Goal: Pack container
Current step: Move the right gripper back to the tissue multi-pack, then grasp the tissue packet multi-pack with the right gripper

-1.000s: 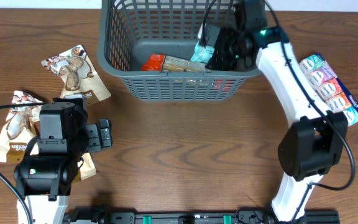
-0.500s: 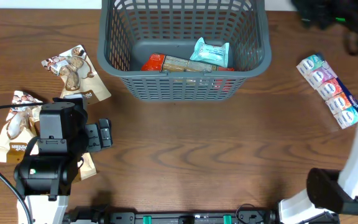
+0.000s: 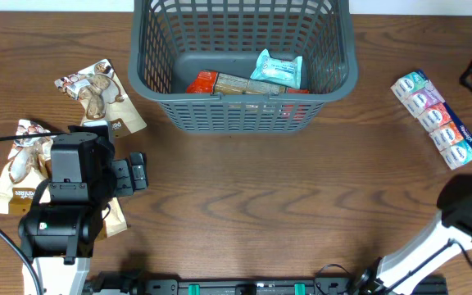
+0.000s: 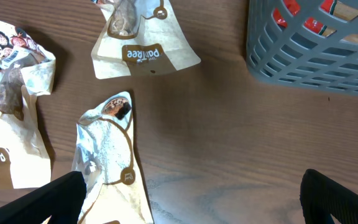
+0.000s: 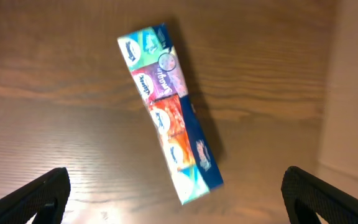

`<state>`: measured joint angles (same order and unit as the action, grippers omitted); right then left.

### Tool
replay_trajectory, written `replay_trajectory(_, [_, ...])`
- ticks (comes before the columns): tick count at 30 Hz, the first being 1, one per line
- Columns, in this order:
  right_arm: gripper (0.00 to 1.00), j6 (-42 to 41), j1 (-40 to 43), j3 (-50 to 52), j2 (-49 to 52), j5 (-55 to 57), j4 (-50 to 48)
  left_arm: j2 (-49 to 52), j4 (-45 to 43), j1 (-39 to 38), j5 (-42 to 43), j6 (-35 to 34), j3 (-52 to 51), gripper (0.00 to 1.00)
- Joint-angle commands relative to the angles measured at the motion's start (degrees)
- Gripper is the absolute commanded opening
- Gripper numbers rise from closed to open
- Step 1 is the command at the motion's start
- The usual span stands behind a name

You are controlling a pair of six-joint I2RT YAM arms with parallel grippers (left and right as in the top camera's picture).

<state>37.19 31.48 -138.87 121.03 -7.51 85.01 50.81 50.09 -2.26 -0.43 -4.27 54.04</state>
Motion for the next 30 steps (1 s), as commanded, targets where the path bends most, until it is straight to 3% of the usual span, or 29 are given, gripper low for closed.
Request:
replay_trajectory(1, [0.96, 7.3, -0.5, 0.2, 5.6, -0.6, -0.5, 0.0, 0.0, 0.3, -0.7, -0.2, 1.0, 0.99])
replay_trajectory(16, [0.99, 11.0, -0.9, 0.2, 21.7, -0.4, -4.9, 0.1, -0.1, 0.3, -0.7, -0.2, 1.0, 0.98])
replay_trajectory(30, [0.99, 11.1, -1.3, 0.4, 29.0, -0.4, -5.3, 0.1, -2.5, 0.3, -0.7, -0.1, 1.0, 0.98])
